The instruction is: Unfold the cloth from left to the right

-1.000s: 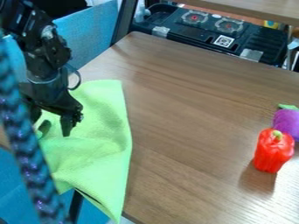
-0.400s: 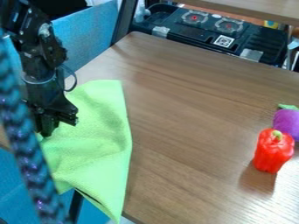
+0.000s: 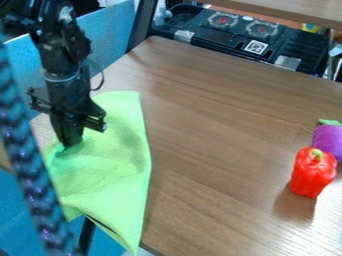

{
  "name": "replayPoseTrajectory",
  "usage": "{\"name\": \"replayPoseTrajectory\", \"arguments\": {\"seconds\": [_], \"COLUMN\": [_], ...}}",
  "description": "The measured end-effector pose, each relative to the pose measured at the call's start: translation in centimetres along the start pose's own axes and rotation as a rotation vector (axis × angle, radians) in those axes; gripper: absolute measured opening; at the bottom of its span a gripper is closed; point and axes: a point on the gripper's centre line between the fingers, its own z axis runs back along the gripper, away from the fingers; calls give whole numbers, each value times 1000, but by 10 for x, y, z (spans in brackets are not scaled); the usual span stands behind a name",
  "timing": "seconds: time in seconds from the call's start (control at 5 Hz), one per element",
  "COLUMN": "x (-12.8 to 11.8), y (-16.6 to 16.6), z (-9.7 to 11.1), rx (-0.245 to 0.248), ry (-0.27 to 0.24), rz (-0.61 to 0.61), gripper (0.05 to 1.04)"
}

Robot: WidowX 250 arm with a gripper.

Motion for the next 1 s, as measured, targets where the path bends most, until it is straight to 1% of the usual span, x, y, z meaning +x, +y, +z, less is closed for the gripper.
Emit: {"name": "replayPoseTrajectory", "arguments": {"seconds": [0.2,0.4,0.6,1.0], "x": [18,37,58,105], "y": [-18,-47,-76,-143], "z": [14,20,28,42], "rx": [-51,-95,-123,-159], "ry": [-28,-38,-68,-141], "rz": [27,53,76,76], "gripper": [50,50,50,50]}}
